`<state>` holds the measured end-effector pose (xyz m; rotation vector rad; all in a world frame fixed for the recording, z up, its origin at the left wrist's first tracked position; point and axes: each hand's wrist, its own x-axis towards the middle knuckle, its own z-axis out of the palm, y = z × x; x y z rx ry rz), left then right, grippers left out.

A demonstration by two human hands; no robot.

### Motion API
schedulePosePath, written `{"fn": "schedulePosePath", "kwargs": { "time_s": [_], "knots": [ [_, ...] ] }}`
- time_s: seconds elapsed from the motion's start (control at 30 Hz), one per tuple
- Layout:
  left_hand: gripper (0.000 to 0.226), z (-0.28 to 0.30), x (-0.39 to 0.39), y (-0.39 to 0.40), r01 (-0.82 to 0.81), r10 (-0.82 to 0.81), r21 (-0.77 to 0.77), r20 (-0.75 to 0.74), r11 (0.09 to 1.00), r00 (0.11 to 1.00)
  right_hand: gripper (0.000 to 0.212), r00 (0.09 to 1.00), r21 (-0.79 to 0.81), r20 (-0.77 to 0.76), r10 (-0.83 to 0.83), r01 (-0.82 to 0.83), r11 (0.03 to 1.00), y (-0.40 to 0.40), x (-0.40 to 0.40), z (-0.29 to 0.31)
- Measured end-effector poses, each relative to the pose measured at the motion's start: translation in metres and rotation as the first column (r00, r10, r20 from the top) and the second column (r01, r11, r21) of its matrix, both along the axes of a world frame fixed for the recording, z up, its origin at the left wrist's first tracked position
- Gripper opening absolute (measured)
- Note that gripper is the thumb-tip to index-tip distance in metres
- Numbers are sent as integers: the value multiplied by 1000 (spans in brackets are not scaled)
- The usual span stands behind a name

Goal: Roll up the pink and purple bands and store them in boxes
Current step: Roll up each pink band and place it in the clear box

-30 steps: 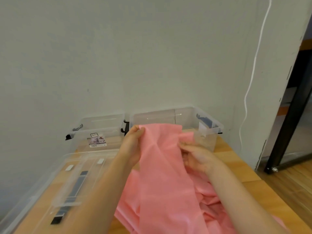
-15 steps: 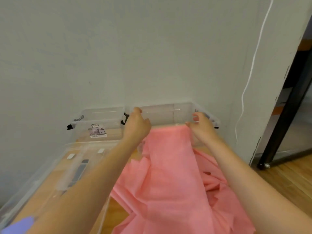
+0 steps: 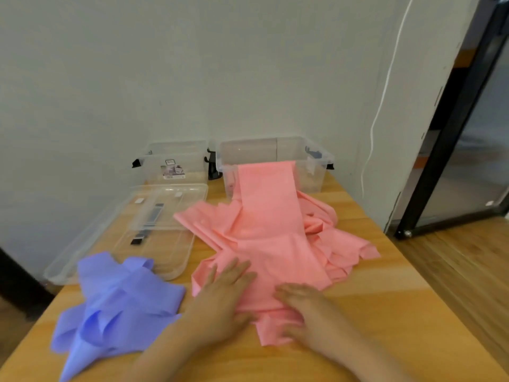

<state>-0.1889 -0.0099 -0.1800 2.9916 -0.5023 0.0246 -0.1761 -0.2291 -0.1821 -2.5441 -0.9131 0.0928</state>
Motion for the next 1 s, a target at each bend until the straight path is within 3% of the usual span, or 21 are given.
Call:
{"fn": "schedulePosePath", "kwargs": {
  "time_s": [0.07,0.13,0.2,0.27,0.33,0.47,0.57,0.63,0.7,0.77,0.83,0.9,0.93,1.0],
  "knots": [
    [56,-2,-5,-5,6,-9,27,137,1000,991,40,990,143,75,-122,110,984,-4,-2,0],
    [40,-1,-12,-9,26,-15,-46,230,999,973,27,978,182,95,-184,165,969,-8,-9,2],
    [39,3,-22,-13,-6,62,-223,246,975,967,29,974,221,88,-207,184,958,-10,-18,3],
    [50,7,-30,-19,-30,125,-417,203,908,971,49,974,270,61,-217,193,943,-10,-26,8],
    [56,10,-40,-29,-2,118,-467,218,884,969,64,967,269,62,-247,222,937,-10,-29,12],
    [44,13,-53,-41,25,118,-544,226,839,967,28,940,260,218,-263,204,944,-10,-23,20],
    [18,15,-54,-38,-94,271,-718,135,689,953,18,942,405,54,-332,283,869,-21,-20,26],
    [10,18,-51,-39,-207,349,-809,-3,550,937,23,889,465,-62,-454,428,775,-28,-16,27],
    [21,14,-46,-41,-381,389,-874,-252,301,886,43,794,429,-291,-533,607,669,-30,-12,23],
    [37,13,-41,-46,-544,318,-839,-515,5,796,63,696,357,-528,-486,701,617,-25,-11,15],
    [34,10,-37,-50,-598,221,-771,-636,-219,739,67,671,337,-599,-438,707,622,-16,-11,10],
    [19,13,-41,-55,-631,130,-710,-690,-313,712,39,686,390,-593,-422,703,594,-11,-12,10],
    [26,11,-44,-55,-642,134,-713,-692,-282,709,25,702,444,-587,-404,696,564,-11,-13,11],
    [37,10,-51,-55,-630,173,-739,-671,-238,721,21,715,537,-580,-390,696,478,-15,-14,12]
  ]
}}
